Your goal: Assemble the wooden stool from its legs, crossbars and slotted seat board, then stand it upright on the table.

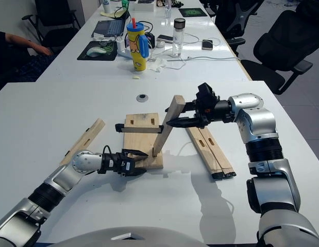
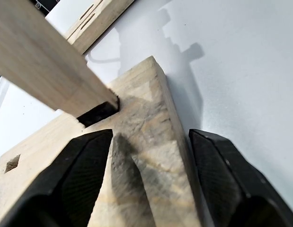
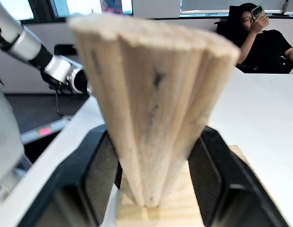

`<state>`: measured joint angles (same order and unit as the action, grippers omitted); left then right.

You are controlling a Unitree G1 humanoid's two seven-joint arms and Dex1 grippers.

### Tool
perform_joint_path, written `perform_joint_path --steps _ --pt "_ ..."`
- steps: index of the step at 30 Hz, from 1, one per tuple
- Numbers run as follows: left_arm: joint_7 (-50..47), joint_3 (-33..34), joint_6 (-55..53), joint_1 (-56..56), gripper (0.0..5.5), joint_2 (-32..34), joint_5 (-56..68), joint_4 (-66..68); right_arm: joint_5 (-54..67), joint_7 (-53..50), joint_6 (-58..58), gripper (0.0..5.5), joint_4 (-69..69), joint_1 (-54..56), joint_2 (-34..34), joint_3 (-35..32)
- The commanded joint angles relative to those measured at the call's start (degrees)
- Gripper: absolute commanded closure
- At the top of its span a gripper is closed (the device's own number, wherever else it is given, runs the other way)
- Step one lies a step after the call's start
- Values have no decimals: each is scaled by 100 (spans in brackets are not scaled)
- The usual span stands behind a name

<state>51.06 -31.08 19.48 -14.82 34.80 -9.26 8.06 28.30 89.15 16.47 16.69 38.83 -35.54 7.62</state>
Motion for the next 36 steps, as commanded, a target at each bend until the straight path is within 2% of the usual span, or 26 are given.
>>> perform_joint_path --steps 1,7,13,22,26,27,36 --pt "82 -412 -407 448 248 68 -678 429 -673 -52 -439 345 -202 -270 -153 373" --pt "-185 -398 -616 451 248 -180 -654 411 -691 -96 -274 345 -358 -595 -206 654" --pt "-361 -429 -788 535 248 -281 -754 529 -740 -348 84 345 -410 -449 -75 873" --pt "-418 -444 -762 616 248 -287 -759 453 -751 -726 -66 345 149 11 112 720" --pt "-505 -80 -770 1036 248 -108 -303 -262 -772 -802 -103 345 -13 14 84 679" --pt "-636 113 -684 1252 248 -75 -122 -556 -788 -854 -122 309 -91 19 73 661" --pt "-1815 1120 142 2481 248 -200 128 -1191 -278 -1507 579 170 -1203 -262 -29 -253"
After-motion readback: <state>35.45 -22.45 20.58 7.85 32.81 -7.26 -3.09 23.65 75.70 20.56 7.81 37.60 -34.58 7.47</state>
